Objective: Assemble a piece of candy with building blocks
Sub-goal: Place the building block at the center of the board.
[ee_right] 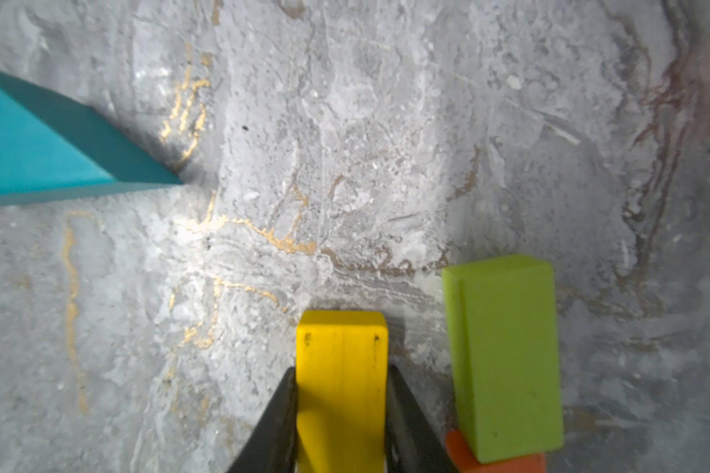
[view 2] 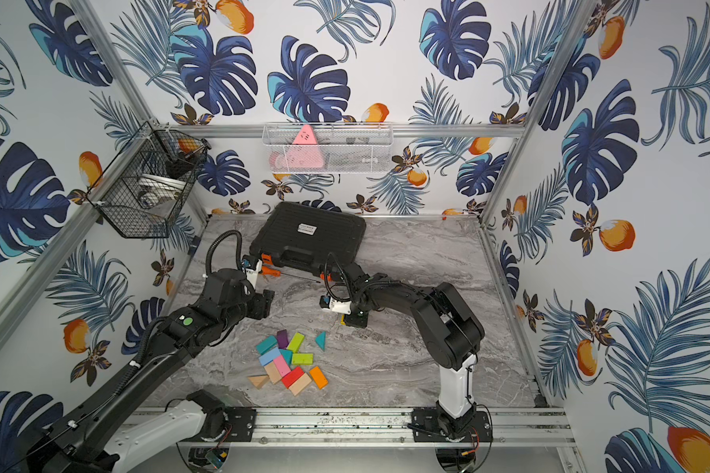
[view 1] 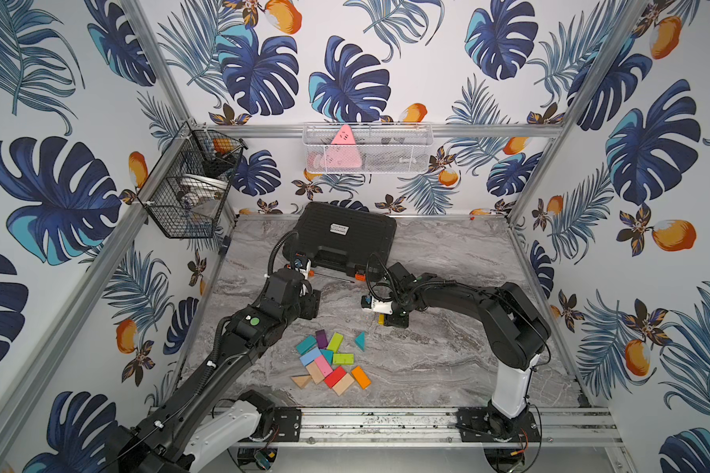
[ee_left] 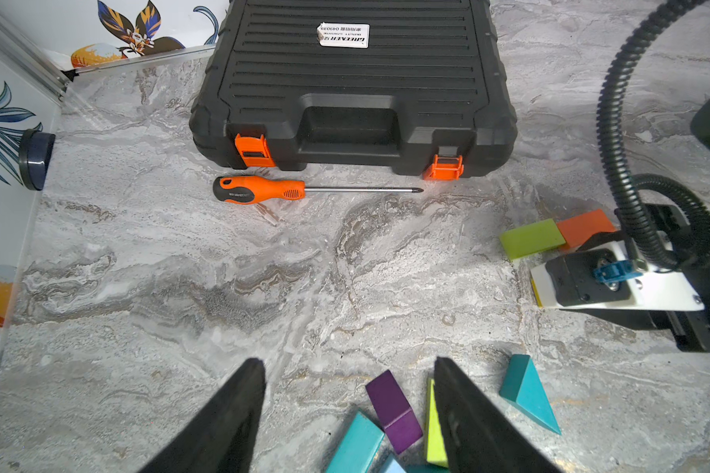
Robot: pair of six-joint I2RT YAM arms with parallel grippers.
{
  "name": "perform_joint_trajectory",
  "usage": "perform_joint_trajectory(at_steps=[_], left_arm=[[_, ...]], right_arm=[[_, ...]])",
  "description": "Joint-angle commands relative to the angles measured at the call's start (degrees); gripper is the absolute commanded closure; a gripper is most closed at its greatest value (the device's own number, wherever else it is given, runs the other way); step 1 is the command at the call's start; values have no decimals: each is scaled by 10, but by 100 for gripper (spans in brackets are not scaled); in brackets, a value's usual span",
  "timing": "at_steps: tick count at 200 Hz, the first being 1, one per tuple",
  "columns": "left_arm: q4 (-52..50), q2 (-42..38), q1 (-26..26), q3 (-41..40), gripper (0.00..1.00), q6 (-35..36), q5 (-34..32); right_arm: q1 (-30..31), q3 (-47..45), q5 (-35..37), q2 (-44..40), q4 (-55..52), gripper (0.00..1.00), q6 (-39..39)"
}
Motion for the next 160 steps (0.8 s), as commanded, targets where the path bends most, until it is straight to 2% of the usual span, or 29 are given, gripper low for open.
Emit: perform_joint_trajectory(at_steps=[1, 113, 160], left_arm=[[9, -1, 0, 4, 30, -5, 1], [9, 3, 1, 4, 30, -6, 5], [9, 4, 0, 3, 30, -6, 4]], right_arm=[[1, 0, -21, -3, -18, 67, -20], [1, 4, -14, 10, -4, 65, -10], [1, 6, -17, 5, 1, 55, 0]])
